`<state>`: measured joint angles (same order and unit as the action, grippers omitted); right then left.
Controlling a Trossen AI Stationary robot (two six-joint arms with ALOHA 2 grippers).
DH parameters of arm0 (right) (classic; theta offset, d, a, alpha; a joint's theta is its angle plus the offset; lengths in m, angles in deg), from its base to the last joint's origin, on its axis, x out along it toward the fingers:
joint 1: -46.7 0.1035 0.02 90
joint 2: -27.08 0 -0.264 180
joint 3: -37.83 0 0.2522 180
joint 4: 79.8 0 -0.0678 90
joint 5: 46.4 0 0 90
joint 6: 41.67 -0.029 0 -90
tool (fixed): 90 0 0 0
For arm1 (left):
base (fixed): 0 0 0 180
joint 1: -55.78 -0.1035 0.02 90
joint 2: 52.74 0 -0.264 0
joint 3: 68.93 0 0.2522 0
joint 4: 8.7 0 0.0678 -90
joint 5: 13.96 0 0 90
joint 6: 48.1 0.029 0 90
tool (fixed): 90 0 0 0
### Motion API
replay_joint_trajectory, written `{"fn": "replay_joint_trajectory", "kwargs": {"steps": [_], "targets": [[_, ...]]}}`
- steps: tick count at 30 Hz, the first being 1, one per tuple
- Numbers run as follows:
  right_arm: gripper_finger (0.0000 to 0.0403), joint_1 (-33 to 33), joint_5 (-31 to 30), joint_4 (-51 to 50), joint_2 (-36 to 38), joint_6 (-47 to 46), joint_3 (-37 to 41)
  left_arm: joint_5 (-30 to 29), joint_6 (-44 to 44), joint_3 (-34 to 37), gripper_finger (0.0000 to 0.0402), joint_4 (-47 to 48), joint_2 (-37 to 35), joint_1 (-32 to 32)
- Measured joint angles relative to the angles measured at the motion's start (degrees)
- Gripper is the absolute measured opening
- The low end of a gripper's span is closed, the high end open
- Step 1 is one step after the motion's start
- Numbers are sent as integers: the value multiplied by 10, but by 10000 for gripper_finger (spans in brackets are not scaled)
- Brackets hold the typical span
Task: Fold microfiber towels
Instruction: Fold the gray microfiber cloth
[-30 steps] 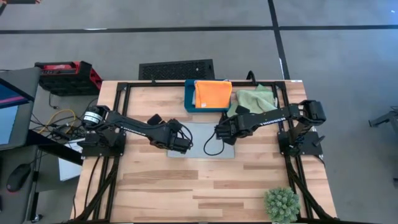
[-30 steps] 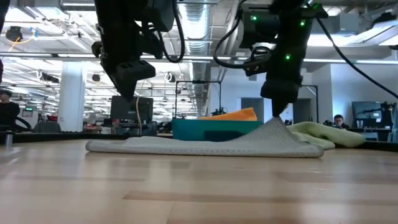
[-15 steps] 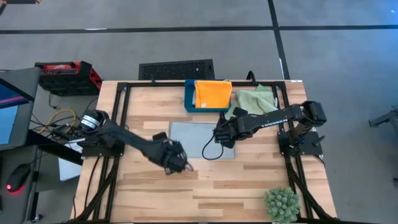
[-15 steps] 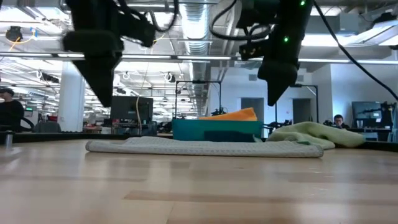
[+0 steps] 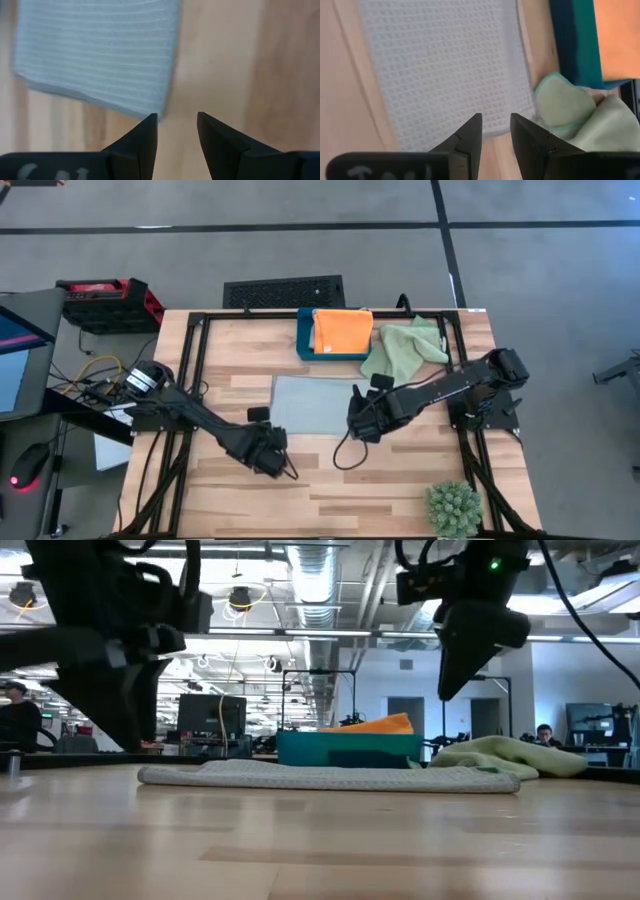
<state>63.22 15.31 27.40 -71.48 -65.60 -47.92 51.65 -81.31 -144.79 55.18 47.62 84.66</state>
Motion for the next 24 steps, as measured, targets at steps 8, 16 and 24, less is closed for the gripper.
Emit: {"fn": "replay_joint_trajectory", "kwargs": {"steps": [8,16,24], "targets": [[124,15,0,17,0,-1,0,-31,39,41,132,-51,0,-22],[124,15,0,17,0,-16,0,-17,75,78,132,-123,0,-42],[124,15,0,17,0,-16,0,-7,14,95,132,-131,-2,-57]]}}
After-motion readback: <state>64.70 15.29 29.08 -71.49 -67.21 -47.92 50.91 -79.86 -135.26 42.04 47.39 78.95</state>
